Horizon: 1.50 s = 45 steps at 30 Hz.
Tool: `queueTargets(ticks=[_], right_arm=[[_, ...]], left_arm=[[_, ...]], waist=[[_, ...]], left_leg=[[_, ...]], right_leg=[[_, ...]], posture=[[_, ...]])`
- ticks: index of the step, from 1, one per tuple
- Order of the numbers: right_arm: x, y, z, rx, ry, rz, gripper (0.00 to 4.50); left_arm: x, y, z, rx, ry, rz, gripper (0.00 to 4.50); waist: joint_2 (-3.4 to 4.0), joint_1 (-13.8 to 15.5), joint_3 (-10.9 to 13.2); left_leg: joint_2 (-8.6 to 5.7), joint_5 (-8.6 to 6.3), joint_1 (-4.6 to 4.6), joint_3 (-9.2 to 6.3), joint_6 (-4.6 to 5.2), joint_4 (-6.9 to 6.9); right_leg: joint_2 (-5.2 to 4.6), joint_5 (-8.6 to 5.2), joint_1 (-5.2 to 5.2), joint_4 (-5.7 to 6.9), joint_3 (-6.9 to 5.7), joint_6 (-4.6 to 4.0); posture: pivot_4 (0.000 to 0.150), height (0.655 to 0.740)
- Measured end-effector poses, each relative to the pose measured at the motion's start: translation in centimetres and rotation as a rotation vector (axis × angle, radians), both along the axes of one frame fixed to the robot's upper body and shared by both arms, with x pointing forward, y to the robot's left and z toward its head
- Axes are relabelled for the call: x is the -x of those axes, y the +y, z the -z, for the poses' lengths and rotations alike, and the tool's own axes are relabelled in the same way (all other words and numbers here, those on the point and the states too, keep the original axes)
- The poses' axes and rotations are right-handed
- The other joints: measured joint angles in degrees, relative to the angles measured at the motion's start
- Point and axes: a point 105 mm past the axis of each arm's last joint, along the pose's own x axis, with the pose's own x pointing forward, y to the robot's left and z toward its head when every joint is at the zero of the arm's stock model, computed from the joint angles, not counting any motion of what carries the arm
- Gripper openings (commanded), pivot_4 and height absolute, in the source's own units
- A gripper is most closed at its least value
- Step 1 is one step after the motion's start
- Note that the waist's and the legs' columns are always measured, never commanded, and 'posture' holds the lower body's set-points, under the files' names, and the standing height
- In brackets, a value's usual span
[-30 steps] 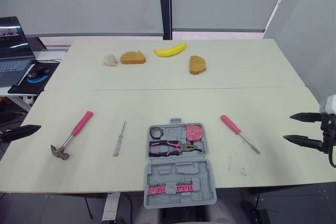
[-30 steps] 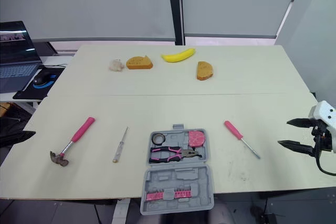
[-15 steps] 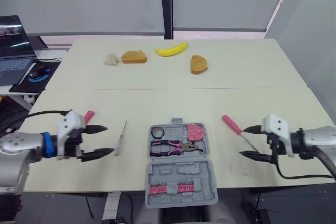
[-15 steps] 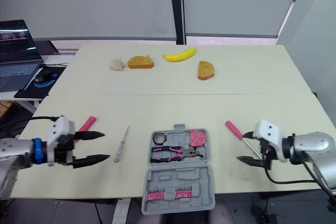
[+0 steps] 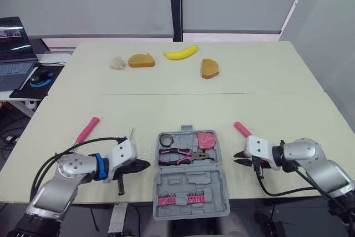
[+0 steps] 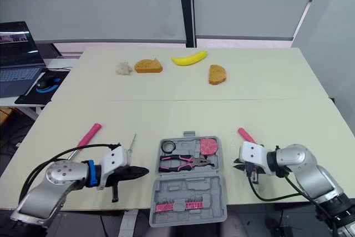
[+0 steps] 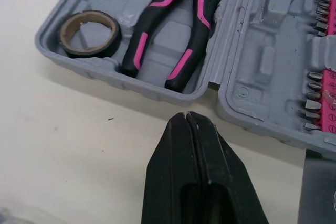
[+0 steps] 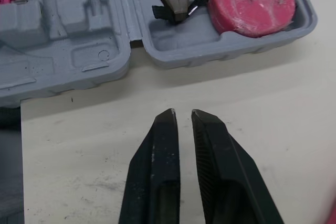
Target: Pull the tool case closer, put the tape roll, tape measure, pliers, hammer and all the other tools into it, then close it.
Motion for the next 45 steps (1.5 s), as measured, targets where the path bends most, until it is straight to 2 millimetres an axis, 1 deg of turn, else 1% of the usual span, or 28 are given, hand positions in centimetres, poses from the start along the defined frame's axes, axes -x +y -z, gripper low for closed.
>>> queueTargets(ticks=[2, 5, 8, 11, 14, 17, 21, 24, 32, 36, 39, 42, 45], right_arm=[[0.2, 0.2, 0.4, 0.011, 0.001, -0.004, 0.02], [0.3, 0.2, 0.8, 0.029, -0.003, -0.009, 0.02], [0.6, 1.2, 1.6, 0.025, -0.006, -0.028, 0.02], [1.0, 2.1, 2.5, 0.021, 0.019, -0.044, 0.02], [1.1, 3.0, 2.9, 0.014, 0.022, -0.056, 0.02], [1.0, 3.3, 3.0, 0.011, 0.026, -0.047, 0.02], [0.9, 3.0, 3.1, 0.017, 0.041, -0.019, 0.02], [0.5, 2.7, 3.0, 0.017, 0.038, 0.011, 0.02], [-2.2, 1.0, 2.5, 0.008, -0.008, 0.131, 0.02], [-3.3, 0.4, 2.3, -0.001, -0.027, 0.183, 0.02], [-3.7, 0.3, 2.3, -0.015, -0.033, 0.210, 0.02], [-4.1, 0.3, 2.3, -0.038, -0.034, 0.235, 0.02], [-5.1, 0.7, 2.2, -0.063, -0.043, 0.263, 0.02]], left_arm=[[0.3, -0.3, 0.8, -0.029, 0.009, 0.013, 0.00], [0.2, -0.3, 1.3, -0.056, -0.001, -0.001, 0.00], [0.2, -0.4, 2.5, -0.076, 0.011, -0.019, 0.00], [0.1, -0.9, 2.7, -0.068, -0.005, -0.021, 0.00], [-0.3, -1.8, 2.8, -0.053, -0.021, -0.022, 0.00], [-0.5, -2.5, 2.9, -0.044, -0.027, -0.014, 0.00], [-0.9, -3.4, 3.0, -0.034, -0.022, -0.013, 0.00], [-1.8, -4.0, 3.0, -0.017, -0.027, -0.027, 0.00], [-4.2, -5.7, 2.8, 0.022, -0.046, -0.037, 0.00], [-5.9, -6.3, 2.5, 0.017, -0.085, -0.028, 0.00], [-7.1, -6.6, 2.3, 0.018, -0.109, -0.041, 0.00], [-7.6, -6.5, 2.3, 0.017, -0.118, -0.048, 0.00], [-8.2, -6.2, 2.2, 0.015, -0.137, -0.056, 0.00]], waist=[[0.00, 0.0, 0.0], [0.00, 0.1, 0.0], [-0.01, 0.0, 0.0], [-0.01, 0.3, 0.0], [0.02, 0.7, 0.0], [0.03, 1.0, 0.0], [0.08, 1.4, -0.1], [0.12, 1.8, -0.1], [0.12, 2.1, -0.1], [0.12, 2.2, -0.1], [0.11, 2.1, -0.1], [0.10, 1.7, -0.1], [0.10, 1.2, -0.1]], left_leg=[[0.00, 0.00, 0.01, -0.01, 0.00, 0.00], [0.00, 0.00, 0.04, 0.00, 0.00, 0.00], [0.02, 0.00, 0.07, 0.01, 0.00, -0.01], [0.01, 0.00, 0.11, 0.02, 0.00, 0.00], [0.00, 0.00, 0.21, 0.08, 0.00, -0.01], [-0.02, -0.01, 0.26, 0.09, 0.00, 0.00], [-0.03, -0.01, 0.31, 0.09, 0.00, 0.00], [-0.04, 0.00, 0.32, 0.09, 0.00, 0.03], [-0.04, 0.00, 0.32, 0.14, 0.00, 0.06], [-0.05, 0.00, 0.32, 0.15, 0.00, 0.06], [-0.05, 0.00, 0.31, 0.17, 0.00, 0.06], [-0.03, 0.01, 0.32, 0.17, -0.01, 0.06], [-0.01, 0.01, 0.34, 0.15, -0.01, 0.06]], right_leg=[[0.00, 0.00, 0.01, 0.00, 0.00, 0.00], [0.01, 0.00, 0.03, 0.00, 0.01, 0.00], [0.04, 0.00, 0.04, 0.00, 0.03, 0.00], [0.04, 0.01, 0.08, 0.00, 0.05, 0.02], [0.04, 0.02, 0.14, 0.00, 0.12, 0.05], [0.04, 0.03, 0.21, -0.02, 0.13, 0.06], [0.03, 0.08, 0.29, -0.06, 0.13, 0.15], [0.03, 0.11, 0.29, -0.07, 0.13, 0.20], [0.05, 0.15, 0.29, -0.05, 0.16, 0.22], [0.08, 0.16, 0.29, -0.04, 0.15, 0.22], [0.08, 0.16, 0.27, -0.03, 0.18, 0.22], [0.11, 0.17, 0.26, -0.01, 0.19, 0.21], [0.12, 0.18, 0.26, 0.01, 0.17, 0.19]], posture=[[0.150, 0.7400], [0.150, 0.7400], [0.150, 0.7400], [0.150, 0.7400], [0.150, 0.7400], [0.150, 0.7400], [0.150, 0.7400], [0.150, 0.7400], [0.150, 0.7400], [0.150, 0.7400], [0.150, 0.7400], [0.150, 0.7400], [0.150, 0.7400]])
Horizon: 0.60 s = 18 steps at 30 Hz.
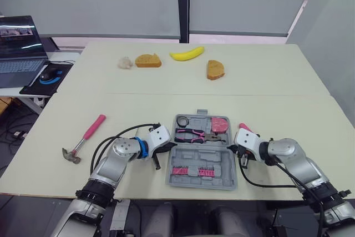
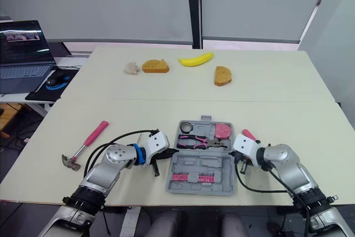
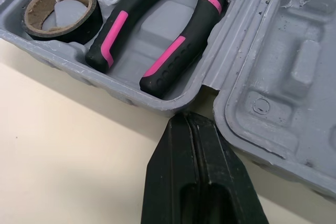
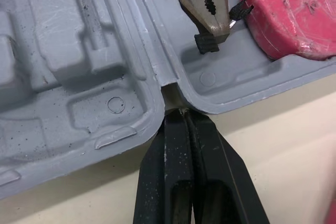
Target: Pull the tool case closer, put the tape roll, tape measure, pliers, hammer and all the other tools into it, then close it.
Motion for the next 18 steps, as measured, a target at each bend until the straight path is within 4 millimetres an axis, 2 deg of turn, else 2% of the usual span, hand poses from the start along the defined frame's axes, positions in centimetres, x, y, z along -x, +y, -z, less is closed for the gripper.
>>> queueTargets(ticks=[8, 18], right_arm=[[-0.48, 0.46, 0.03, -0.026, -0.008, 0.014, 0.02], [-0.48, 0.44, 0.02, -0.025, -0.008, 0.014, 0.02]], left_arm=[[-0.39, 0.94, -0.13, -0.007, -0.022, -0.017, 0.00], [-0.38, 1.01, -0.12, -0.009, -0.028, -0.016, 0.00]], waist=[[0.00, -0.4, 0.0], [0.01, -0.5, 0.0]], left_leg=[[0.01, 0.00, 0.01, 0.00, 0.00, 0.00], [0.01, 0.00, 0.01, 0.01, 0.00, -0.01]], right_leg=[[0.02, 0.00, -0.02, 0.01, 0.02, -0.01], [0.02, 0.00, -0.03, 0.01, 0.04, -0.01]], posture=[[0.150, 0.7400], [0.150, 0.7400]])
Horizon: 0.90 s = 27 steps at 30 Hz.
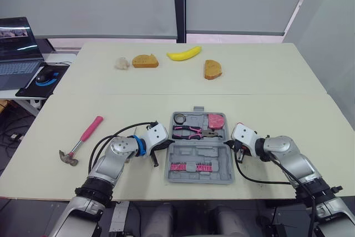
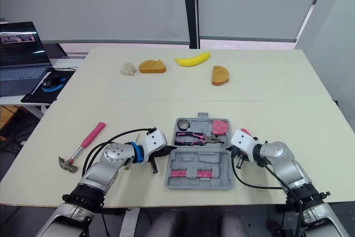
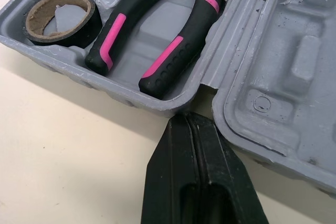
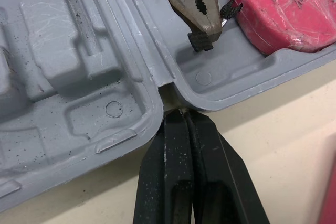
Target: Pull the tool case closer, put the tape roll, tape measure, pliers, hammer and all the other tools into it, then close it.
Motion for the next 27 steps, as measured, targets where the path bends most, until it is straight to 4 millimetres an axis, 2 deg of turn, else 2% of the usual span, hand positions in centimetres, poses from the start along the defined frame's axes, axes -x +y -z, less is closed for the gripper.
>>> queueTargets(ticks=[27], right_arm=[[0.01, 0.16, -0.11, 0.003, -0.017, -0.017, 0.02]], left_arm=[[-0.24, 0.68, -0.05, -0.004, -0.003, -0.016, 0.00]], waist=[[0.00, -0.2, 0.0]], left_leg=[[0.02, 0.00, 0.00, 0.01, 0.00, -0.01]], right_leg=[[0.02, 0.00, -0.04, 0.01, 0.03, 0.00]], posture=[[0.150, 0.7400]])
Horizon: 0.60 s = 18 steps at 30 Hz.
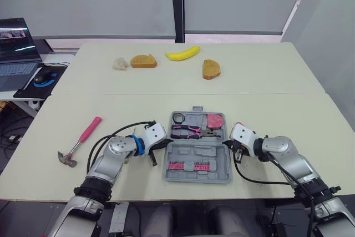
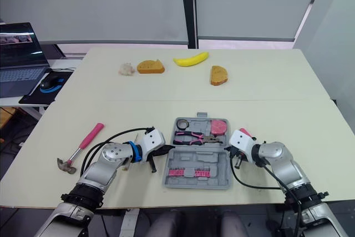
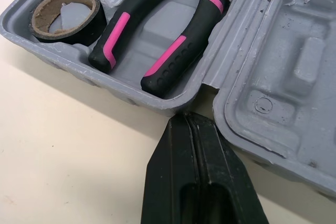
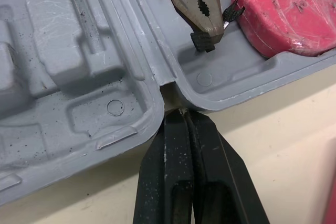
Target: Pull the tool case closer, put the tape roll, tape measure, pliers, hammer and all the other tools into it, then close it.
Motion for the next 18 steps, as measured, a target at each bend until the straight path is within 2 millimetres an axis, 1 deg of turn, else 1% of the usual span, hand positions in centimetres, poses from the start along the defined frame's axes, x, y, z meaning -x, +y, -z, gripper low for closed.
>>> queueTargets(ticks=[6, 9, 14, 17, 18], right_arm=[[0.0, -0.9, -0.5, 0.022, -0.017, -0.020, 0.02], [0.0, -1.5, -1.3, 0.014, -0.035, -0.013, 0.02], [0.1, -1.9, -3.4, -0.010, -0.084, -0.004, 0.02], [0.4, -2.7, -5.7, -0.060, -0.116, 0.021, 0.02], [0.6, -3.0, -6.6, -0.090, -0.126, 0.034, 0.22]], left_arm=[[0.0, 1.0, -0.2, -0.021, -0.007, -0.008, 0.00], [0.0, 2.0, -0.9, 0.011, -0.010, -0.034, 0.00], [-0.1, 2.7, -3.6, 0.062, -0.057, -0.025, 0.00], [0.4, 3.9, -5.6, 0.109, -0.073, -0.042, 0.00], [0.6, 4.4, -6.3, 0.131, -0.075, -0.051, 0.00]], waist=[[0.00, -0.1, 0.0], [0.00, -0.1, 0.0], [-0.01, 0.0, 0.0], [-0.01, -0.1, 0.0], [-0.01, -0.1, 0.0]], left_leg=[[0.00, 0.00, 0.00, 0.00, 0.00, 0.00], [0.00, 0.00, -0.04, 0.00, 0.00, 0.00], [-0.01, -0.01, -0.06, 0.01, 0.00, 0.00], [0.00, -0.01, -0.07, 0.01, 0.00, -0.02], [0.01, -0.01, -0.08, 0.00, 0.00, -0.03]], right_leg=[[0.01, 0.00, -0.02, 0.00, 0.03, 0.00], [0.00, 0.00, -0.06, -0.01, 0.04, 0.00], [-0.03, 0.00, -0.06, -0.03, 0.06, 0.00], [-0.04, 0.00, -0.08, -0.05, 0.08, 0.00], [-0.04, 0.00, -0.09, -0.06, 0.07, 0.00]], posture=[[0.150, 0.7400], [0.150, 0.7400], [0.150, 0.7400], [0.150, 0.7400], [0.150, 0.7400]])
